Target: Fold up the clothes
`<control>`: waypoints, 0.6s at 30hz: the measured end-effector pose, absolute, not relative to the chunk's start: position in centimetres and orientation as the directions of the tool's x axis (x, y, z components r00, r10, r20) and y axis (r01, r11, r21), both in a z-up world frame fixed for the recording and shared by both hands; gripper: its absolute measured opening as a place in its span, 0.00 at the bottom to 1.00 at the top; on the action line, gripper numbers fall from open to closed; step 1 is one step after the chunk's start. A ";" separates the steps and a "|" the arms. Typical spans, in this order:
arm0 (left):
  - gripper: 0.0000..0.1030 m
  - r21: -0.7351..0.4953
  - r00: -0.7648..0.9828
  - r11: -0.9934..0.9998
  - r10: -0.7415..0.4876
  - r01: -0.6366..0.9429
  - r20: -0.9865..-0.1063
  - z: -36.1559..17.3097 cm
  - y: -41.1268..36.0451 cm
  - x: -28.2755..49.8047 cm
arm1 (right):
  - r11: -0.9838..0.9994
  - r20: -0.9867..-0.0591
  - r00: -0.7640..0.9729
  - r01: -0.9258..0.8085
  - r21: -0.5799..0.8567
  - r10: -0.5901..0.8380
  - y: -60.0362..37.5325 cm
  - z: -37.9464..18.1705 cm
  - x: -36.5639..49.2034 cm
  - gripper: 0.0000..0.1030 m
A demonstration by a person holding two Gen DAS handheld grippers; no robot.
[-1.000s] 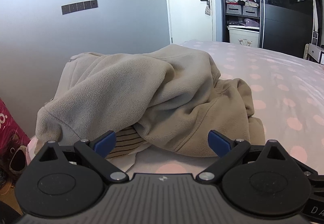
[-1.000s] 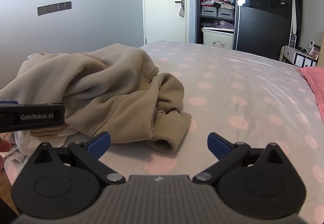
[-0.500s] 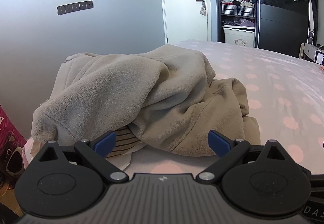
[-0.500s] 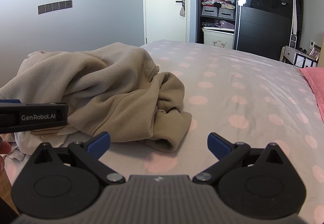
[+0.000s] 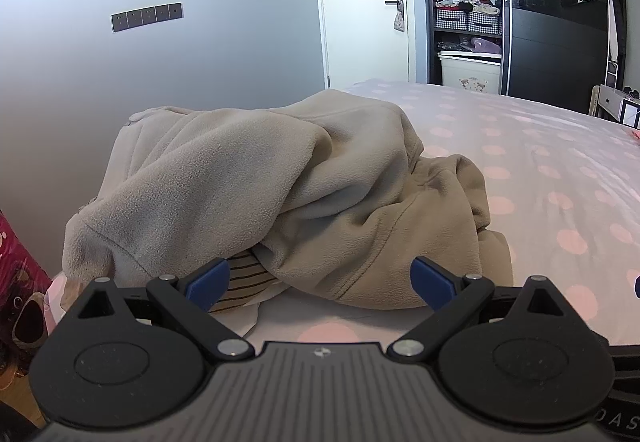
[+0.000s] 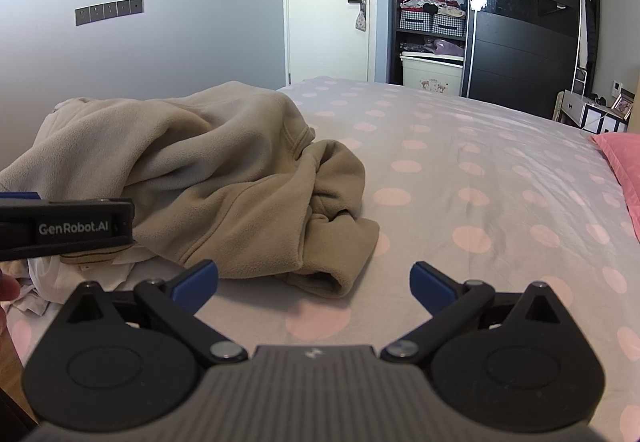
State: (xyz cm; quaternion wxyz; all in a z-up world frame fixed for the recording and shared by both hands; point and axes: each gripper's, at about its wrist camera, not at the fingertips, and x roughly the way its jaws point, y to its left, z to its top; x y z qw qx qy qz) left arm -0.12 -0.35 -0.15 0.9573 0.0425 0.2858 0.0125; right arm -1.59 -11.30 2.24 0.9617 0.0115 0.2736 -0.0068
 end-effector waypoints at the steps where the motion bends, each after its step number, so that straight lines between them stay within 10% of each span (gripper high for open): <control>1: 0.96 0.090 0.836 0.996 0.049 0.000 -0.546 -0.2 -0.4 -0.1 | 1.000 -0.527 0.850 0.020 0.018 -0.007 -11.3 2.2 -1.6 1.00; 18: 0.96 0.087 0.832 0.996 0.065 -0.020 -0.552 -0.1 0.2 -0.1 | 1.000 -0.535 0.845 0.020 0.017 -0.008 -11.2 2.1 -1.4 1.00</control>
